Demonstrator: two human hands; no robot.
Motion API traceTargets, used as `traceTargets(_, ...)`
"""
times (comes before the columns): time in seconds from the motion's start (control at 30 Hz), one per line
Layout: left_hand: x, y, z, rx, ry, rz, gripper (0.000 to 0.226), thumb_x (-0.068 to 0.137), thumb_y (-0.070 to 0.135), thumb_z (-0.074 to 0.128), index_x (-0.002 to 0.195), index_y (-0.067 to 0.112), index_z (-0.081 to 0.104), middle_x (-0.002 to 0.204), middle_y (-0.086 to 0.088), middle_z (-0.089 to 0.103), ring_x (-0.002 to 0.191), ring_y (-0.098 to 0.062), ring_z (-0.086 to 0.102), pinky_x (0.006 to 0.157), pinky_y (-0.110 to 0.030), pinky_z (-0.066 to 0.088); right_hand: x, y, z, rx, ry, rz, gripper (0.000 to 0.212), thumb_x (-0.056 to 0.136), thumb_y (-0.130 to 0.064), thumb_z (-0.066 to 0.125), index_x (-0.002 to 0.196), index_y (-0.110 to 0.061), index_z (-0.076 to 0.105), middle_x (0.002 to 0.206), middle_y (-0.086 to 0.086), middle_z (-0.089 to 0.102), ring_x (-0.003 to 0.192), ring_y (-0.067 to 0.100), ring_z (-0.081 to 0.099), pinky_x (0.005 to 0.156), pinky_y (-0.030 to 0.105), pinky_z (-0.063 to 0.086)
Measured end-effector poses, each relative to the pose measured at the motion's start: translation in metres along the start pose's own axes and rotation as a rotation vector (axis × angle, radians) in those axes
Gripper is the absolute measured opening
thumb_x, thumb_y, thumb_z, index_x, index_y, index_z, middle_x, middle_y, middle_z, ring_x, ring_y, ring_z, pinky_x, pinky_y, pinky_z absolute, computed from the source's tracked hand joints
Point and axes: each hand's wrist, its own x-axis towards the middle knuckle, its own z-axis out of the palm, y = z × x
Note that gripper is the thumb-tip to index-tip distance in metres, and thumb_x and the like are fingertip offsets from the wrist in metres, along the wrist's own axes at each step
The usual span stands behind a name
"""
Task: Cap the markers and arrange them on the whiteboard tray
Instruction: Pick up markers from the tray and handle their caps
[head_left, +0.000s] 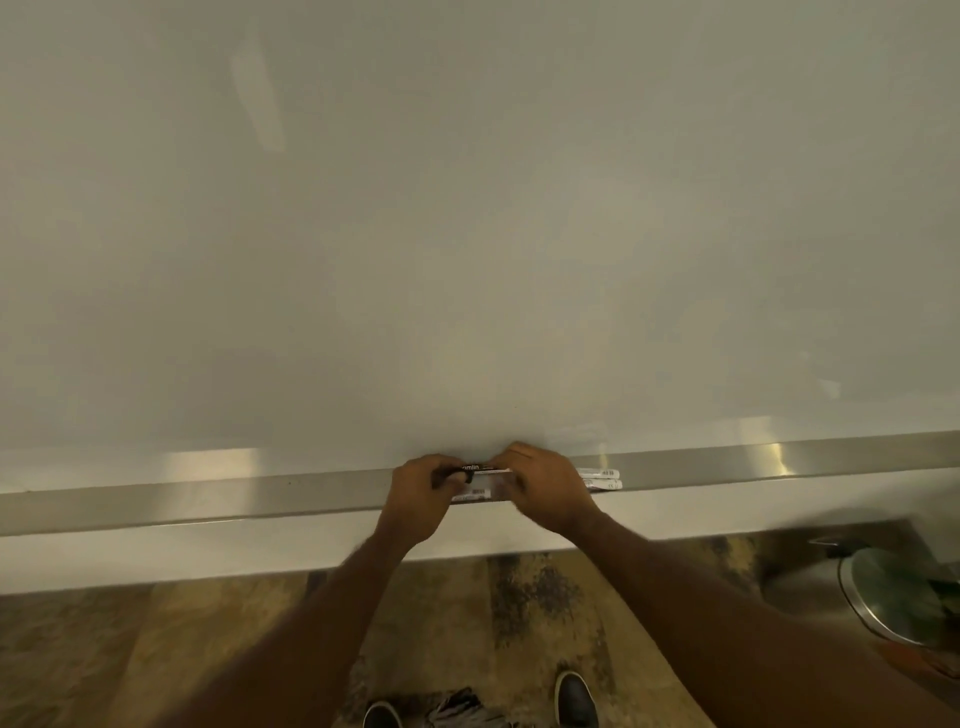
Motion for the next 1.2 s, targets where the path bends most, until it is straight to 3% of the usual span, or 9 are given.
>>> traceTargets(0.1, -0.001, -0.004, 0.001, -0.011, 0.021, -0.059, 0.016, 0.084, 0.016, 0.068, 0.099, 0.013, 0.072, 0.091, -0.001, 0.074, 0.079, -0.009, 0.066, 0.08, -0.023, 0.052, -0.015, 0.032, -0.013, -0.099, -0.003, 0.202, 0.018, 0.088, -0.014, 0.055, 0.098, -0.015, 0.07, 0.1, 0.004, 0.068, 0.088, 0.027, 0.064, 0.073, 0.04, 0.055)
traceTargets(0.23, -0.003, -0.004, 0.002, 0.011, 0.036, -0.068, 0.02, 0.084, 0.015, 0.067, 0.103, 0.01, 0.071, 0.095, -0.004, 0.073, 0.083, -0.012, 0.065, 0.082, -0.022, 0.048, -0.021, 0.053, -0.021, -0.248, -0.103, 0.303, 0.02, 0.087, -0.015, 0.056, 0.1, -0.021, 0.07, 0.101, 0.001, 0.069, 0.089, 0.023, 0.064, 0.076, 0.037, 0.055)
traceTargets(0.3, -0.005, -0.004, 0.002, 0.014, 0.03, -0.07, 0.019, 0.084, 0.015, 0.068, 0.103, 0.011, 0.071, 0.094, -0.002, 0.072, 0.083, -0.012, 0.064, 0.08, -0.019, 0.047, -0.018, 0.053, -0.021, -0.291, -0.15, 0.283, 0.02, 0.086, -0.016, 0.058, 0.099, -0.023, 0.071, 0.099, 0.002, 0.07, 0.089, 0.023, 0.063, 0.077, 0.036, 0.055)
traceTargets(0.43, -0.009, -0.002, 0.002, 0.012, 0.04, -0.072, 0.02, 0.084, 0.012, 0.068, 0.103, 0.009, 0.071, 0.088, 0.005, 0.066, 0.076, -0.006, 0.062, 0.065, 0.003, 0.04, -0.012, 0.053, -0.019, -0.352, -0.205, 0.252, 0.019, 0.086, -0.018, 0.06, 0.102, -0.021, 0.07, 0.1, 0.005, 0.072, 0.089, 0.025, 0.065, 0.08, 0.037, 0.056)
traceTargets(0.7, -0.012, -0.001, 0.0, -0.028, 0.057, -0.088, 0.021, 0.084, 0.011, 0.068, 0.104, 0.009, 0.07, 0.088, 0.003, 0.067, 0.073, 0.005, 0.059, 0.063, 0.004, 0.041, -0.008, 0.059, -0.022, -0.409, -0.252, 0.135, 0.02, 0.09, -0.023, 0.056, 0.105, -0.019, 0.067, 0.104, 0.007, 0.071, 0.094, 0.028, 0.065, 0.079, 0.036, 0.052)
traceTargets(0.87, -0.011, -0.002, -0.003, -0.088, 0.077, -0.12, 0.02, 0.085, 0.013, 0.068, 0.104, 0.012, 0.07, 0.093, 0.002, 0.069, 0.079, -0.004, 0.062, 0.069, -0.003, 0.043, -0.012, 0.06, -0.028, -0.375, -0.206, 0.04, 0.022, 0.091, -0.021, 0.053, 0.105, -0.012, 0.068, 0.105, 0.009, 0.07, 0.095, 0.028, 0.064, 0.083, 0.039, 0.052)
traceTargets(1.0, -0.008, -0.001, -0.002, -0.167, 0.101, -0.14, 0.021, 0.083, 0.01, 0.069, 0.105, 0.009, 0.07, 0.095, -0.003, 0.072, 0.079, -0.002, 0.063, 0.067, -0.004, 0.046, -0.012, 0.047, -0.036, -0.262, -0.012, -0.101, 0.016, 0.077, -0.012, 0.07, 0.093, -0.009, 0.073, 0.089, 0.01, 0.074, 0.081, 0.029, 0.067, 0.076, 0.037, 0.054)
traceTargets(1.07, -0.008, 0.001, -0.001, -0.198, 0.097, -0.135, 0.022, 0.084, 0.008, 0.069, 0.106, 0.007, 0.07, 0.097, -0.006, 0.072, 0.081, -0.005, 0.064, 0.071, -0.005, 0.047, -0.01, 0.037, -0.035, -0.238, -0.004, -0.172, 0.018, 0.074, -0.013, 0.073, 0.091, -0.011, 0.073, 0.088, 0.007, 0.074, 0.081, 0.025, 0.066, 0.078, 0.037, 0.053)
traceTargets(1.2, -0.009, 0.007, 0.0, -0.26, 0.073, -0.13, 0.023, 0.084, 0.007, 0.068, 0.107, 0.005, 0.07, 0.102, -0.011, 0.073, 0.093, -0.021, 0.068, 0.089, -0.028, 0.053, -0.006, 0.021, -0.031, -0.145, -0.027, -0.178, 0.018, 0.076, -0.014, 0.066, 0.093, -0.013, 0.073, 0.09, 0.006, 0.072, 0.082, 0.026, 0.064, 0.076, 0.036, 0.051)
